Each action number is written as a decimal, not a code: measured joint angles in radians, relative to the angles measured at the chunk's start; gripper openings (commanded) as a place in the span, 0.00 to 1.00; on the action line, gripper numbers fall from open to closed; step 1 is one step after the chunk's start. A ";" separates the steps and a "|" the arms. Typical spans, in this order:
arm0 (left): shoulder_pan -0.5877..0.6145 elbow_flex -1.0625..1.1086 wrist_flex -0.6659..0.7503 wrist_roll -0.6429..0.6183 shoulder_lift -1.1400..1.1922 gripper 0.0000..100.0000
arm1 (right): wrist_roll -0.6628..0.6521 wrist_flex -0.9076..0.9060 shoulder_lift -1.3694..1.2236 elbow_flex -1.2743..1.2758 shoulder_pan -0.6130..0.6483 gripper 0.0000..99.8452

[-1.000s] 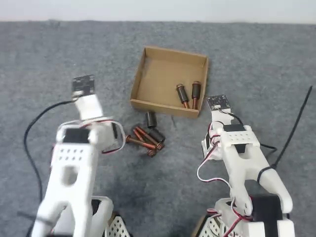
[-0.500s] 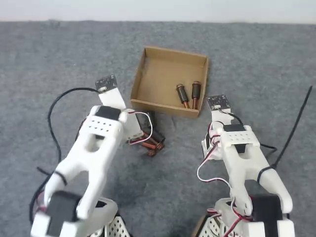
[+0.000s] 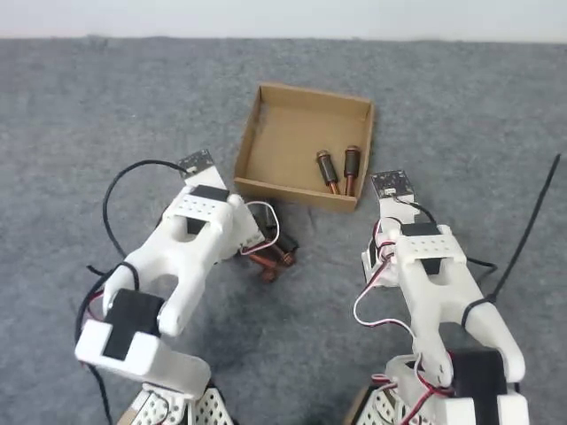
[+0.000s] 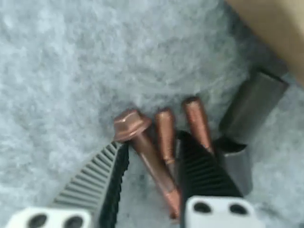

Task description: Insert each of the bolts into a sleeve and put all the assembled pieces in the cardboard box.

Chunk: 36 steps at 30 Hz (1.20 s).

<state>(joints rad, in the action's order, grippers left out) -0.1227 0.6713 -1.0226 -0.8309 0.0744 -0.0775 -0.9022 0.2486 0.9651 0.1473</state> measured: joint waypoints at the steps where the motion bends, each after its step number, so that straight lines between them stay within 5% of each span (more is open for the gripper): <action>1: 0.005 -0.005 0.006 0.000 0.000 0.02 | 0.000 0.000 0.000 0.000 0.000 0.01; 13: 0.028 -0.043 -0.011 0.110 0.006 0.01 | 0.000 0.000 0.000 0.000 0.000 0.01; 27: 0.032 -0.100 -0.078 0.712 0.020 0.02 | 0.000 0.000 0.000 0.000 0.000 0.01; 36: 0.032 -0.101 -0.055 0.760 0.020 0.15 | 0.000 0.000 0.000 0.000 0.000 0.01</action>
<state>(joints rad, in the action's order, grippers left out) -0.0905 0.5700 -1.0779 -0.0713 0.0944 -0.0775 -0.9022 0.2486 0.9651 0.1473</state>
